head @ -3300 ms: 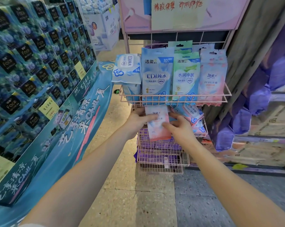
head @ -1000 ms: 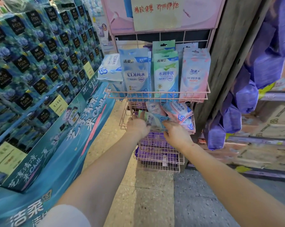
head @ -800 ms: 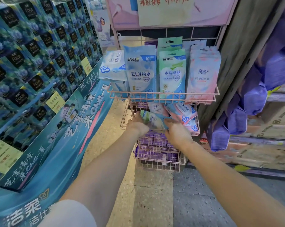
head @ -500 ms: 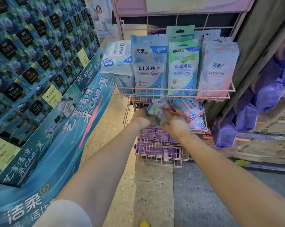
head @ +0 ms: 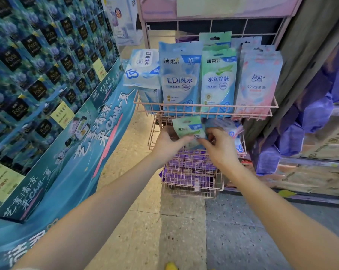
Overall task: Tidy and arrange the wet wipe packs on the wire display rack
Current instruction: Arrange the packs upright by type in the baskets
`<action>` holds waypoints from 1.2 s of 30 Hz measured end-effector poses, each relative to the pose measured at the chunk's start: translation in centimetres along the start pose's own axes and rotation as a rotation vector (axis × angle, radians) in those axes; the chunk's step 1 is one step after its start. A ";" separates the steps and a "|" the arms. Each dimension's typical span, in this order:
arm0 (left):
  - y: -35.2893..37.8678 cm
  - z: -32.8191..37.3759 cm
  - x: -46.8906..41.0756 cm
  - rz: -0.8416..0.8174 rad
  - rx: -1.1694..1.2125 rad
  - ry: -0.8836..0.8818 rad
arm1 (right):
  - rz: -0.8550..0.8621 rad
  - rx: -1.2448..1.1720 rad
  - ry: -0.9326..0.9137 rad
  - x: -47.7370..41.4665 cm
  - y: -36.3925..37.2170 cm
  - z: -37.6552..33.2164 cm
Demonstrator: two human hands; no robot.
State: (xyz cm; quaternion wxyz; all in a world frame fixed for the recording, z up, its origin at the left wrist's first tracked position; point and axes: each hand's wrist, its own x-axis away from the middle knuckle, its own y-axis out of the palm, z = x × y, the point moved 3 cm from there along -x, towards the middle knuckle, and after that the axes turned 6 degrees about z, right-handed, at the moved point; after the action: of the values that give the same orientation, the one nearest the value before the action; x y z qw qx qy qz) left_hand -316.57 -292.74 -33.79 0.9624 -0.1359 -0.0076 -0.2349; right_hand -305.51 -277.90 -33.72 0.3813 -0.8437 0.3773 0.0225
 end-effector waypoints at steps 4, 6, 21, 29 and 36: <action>0.3 3.1 3.5 0.162 -0.004 0.213 | 0.091 -0.231 0.028 1.4 -4.0 -2.1; 0.6 5.6 4.9 0.210 0.024 0.314 | 0.152 -0.334 0.042 1.3 -6.2 -3.4; 3.1 17.7 5.1 0.285 -0.162 0.429 | 0.241 -0.106 0.030 -6.4 -13.7 -7.3; 3.2 16.6 6.8 0.322 -0.167 0.411 | 0.225 -0.111 0.063 -5.9 -13.1 -7.7; 2.4 16.1 6.7 0.367 -0.114 0.393 | 0.196 -0.183 0.055 -5.9 -12.0 -7.5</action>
State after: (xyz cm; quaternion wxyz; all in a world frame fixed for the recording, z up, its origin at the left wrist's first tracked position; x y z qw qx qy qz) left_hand -308.75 -289.46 -18.38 0.9627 -0.1410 0.2174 -0.0784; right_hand -303.72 -274.13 -18.96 0.2885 -0.8342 0.4645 0.0709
